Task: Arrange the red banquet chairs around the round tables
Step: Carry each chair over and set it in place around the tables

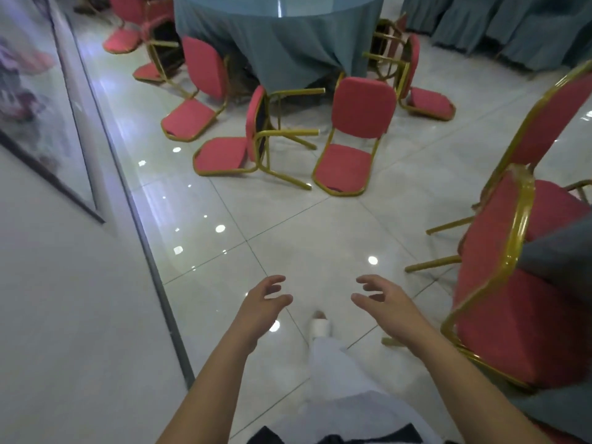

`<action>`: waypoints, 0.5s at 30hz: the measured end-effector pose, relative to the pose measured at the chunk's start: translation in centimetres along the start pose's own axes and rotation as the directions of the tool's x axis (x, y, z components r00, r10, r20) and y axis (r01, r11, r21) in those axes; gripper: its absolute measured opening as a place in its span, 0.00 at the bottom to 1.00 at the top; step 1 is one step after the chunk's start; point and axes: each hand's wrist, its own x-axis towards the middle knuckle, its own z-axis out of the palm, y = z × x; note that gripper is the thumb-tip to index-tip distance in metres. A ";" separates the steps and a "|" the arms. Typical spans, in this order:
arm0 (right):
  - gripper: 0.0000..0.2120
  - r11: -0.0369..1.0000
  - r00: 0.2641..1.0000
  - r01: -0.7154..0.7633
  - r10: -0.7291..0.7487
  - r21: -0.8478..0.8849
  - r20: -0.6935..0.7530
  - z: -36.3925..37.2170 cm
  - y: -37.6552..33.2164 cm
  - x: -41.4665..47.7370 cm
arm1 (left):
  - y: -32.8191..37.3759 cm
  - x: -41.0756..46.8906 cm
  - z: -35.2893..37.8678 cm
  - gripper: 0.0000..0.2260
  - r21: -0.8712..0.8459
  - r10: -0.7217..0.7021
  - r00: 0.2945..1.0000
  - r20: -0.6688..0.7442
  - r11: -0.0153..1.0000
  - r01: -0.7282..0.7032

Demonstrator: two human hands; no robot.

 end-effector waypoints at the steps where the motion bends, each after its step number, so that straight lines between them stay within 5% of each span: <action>1: 0.16 1.000 1.000 0.006 -0.005 -0.006 0.014 0.4 -0.8 2.2 | 0.3 1.5 -0.8 0.16 0.002 -0.014 1.000 -0.012 1.000 0.014; 15: 0.24 0.952 0.952 0.215 -0.155 -0.217 0.263 4.1 -18.9 32.2 | 13.4 24.0 -14.6 0.21 0.104 -0.041 0.966 -0.255 0.992 0.070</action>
